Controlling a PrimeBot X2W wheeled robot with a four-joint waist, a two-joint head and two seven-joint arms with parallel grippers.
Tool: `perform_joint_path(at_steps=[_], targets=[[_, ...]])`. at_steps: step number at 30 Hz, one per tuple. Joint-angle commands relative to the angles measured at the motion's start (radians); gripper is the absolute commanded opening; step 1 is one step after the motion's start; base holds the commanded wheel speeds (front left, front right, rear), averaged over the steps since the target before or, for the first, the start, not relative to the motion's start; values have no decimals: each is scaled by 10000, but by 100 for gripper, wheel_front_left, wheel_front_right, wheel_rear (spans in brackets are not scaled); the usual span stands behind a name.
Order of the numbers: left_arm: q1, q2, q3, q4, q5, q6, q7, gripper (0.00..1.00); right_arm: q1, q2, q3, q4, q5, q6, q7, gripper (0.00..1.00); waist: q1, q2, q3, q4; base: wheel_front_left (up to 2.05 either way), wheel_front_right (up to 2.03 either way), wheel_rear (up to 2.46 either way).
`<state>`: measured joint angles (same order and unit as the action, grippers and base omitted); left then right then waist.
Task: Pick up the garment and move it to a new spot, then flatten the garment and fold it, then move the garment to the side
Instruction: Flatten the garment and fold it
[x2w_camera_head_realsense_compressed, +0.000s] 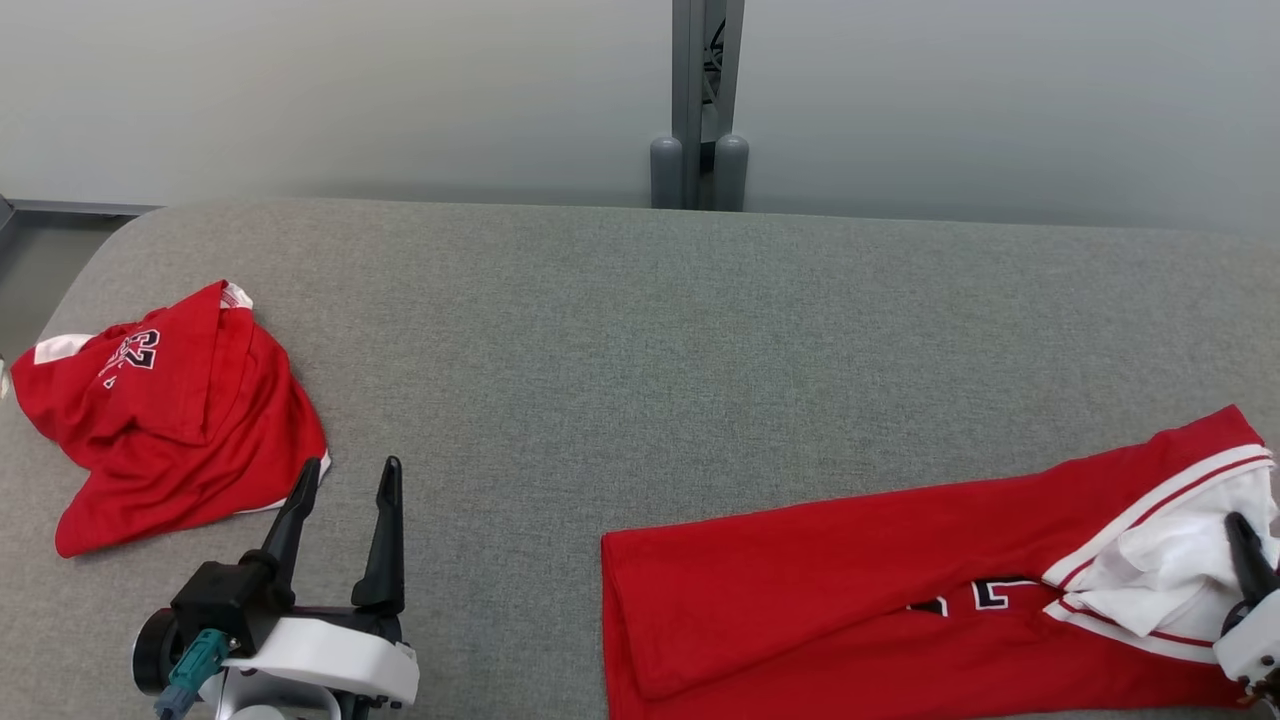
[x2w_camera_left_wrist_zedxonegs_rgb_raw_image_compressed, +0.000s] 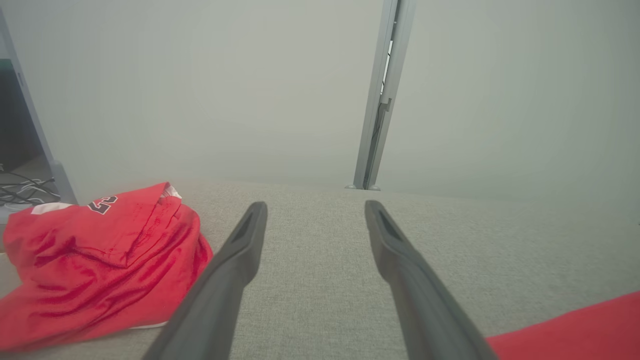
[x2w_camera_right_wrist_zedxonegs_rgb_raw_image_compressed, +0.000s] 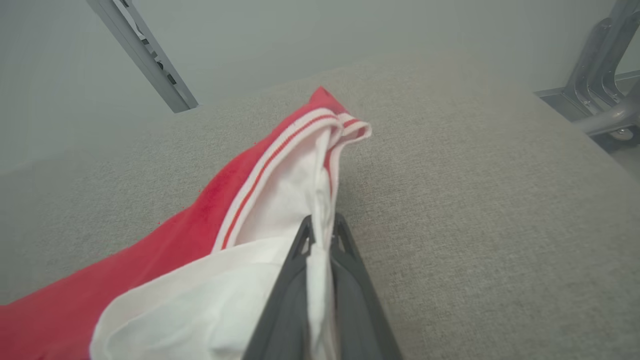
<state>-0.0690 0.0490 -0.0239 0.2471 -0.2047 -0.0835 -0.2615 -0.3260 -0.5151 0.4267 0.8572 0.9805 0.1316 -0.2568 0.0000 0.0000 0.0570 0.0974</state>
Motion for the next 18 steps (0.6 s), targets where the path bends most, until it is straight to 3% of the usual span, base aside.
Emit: perform_joint_path(at_steps=[1, 7, 18], targets=[[8, 32, -17, 25, -38, 24, -31, 100, -109, -42, 42, -96, 128, -11, -11, 0, 0, 0, -16, -16, 0, 0, 0], [119, 34, -48, 95, -92, 81, -32, 100, 42, -30, 482, -951, 529, -9, 408, 0, 0, 0, -182, -138, 0, 0, 0], [324, 32, -61, 270, -219, 118, -32, 100, 869, 155, 967, -3834, 1801, -6, 1638, 0, 0, 0, -583, -414, 0, 0, 0]])
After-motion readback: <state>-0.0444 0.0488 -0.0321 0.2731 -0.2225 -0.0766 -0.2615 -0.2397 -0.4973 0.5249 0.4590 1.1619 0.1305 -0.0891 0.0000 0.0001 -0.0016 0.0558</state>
